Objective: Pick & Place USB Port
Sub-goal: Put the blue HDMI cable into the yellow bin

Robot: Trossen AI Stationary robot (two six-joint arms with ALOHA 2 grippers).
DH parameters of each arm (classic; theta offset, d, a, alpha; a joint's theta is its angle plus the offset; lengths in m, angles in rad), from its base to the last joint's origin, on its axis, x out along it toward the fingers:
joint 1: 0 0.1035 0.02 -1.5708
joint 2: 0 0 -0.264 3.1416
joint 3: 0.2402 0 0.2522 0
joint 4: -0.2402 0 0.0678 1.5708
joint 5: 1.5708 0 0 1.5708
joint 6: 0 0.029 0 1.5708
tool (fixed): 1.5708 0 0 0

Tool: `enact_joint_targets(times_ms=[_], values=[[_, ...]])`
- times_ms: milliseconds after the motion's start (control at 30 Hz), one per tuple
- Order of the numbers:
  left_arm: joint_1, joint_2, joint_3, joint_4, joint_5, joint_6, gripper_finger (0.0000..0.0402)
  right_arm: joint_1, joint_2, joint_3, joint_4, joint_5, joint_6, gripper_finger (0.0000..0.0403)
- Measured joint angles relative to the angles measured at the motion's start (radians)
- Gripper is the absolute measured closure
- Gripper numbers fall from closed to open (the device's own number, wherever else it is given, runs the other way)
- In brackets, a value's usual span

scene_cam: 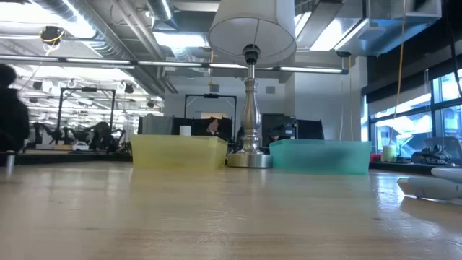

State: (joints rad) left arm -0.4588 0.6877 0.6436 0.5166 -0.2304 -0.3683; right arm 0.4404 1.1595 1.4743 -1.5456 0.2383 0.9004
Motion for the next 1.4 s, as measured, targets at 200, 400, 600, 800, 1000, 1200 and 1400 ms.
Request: enact_joint_targets(times_ms=[200, 400, 600, 800, 1000, 1200, 1400], values=[[-0.244, 0.005, 0.052, -0.017, -0.175, 0.16, 0.0291, 0.158, -0.002, -0.208, 0.309, -0.152, 0.168, 0.0175], [-0.506, 0.009, 0.061, -0.068, -0.408, 0.226, 0.0291, 0.25, 0.075, -0.382, 0.501, -0.184, 0.32, 0.0175], [-0.686, -0.004, 0.061, -0.074, -0.682, 0.351, 0.0291, 0.261, 0.171, -0.514, 0.501, -0.149, 0.353, 0.0175], [-0.76, -0.019, 0.061, -0.072, -0.771, 0.403, 0.029, 0.208, 0.241, -0.606, 0.588, -0.129, 0.348, 0.0175], [-0.763, -0.018, 0.061, -0.072, -0.773, 0.438, 0.029, 0.188, 0.266, -0.698, 0.754, -0.13, 0.348, 0.0175], [-0.763, -0.018, 0.061, -0.072, -0.773, 0.443, 0.029, 0.183, 0.292, -0.762, 0.846, -0.186, 0.349, 0.0175], [-0.763, -0.018, 0.061, -0.072, -0.773, 0.461, 0.029, 0.183, 0.328, -0.812, 0.948, -0.21, 0.348, 0.0175]])
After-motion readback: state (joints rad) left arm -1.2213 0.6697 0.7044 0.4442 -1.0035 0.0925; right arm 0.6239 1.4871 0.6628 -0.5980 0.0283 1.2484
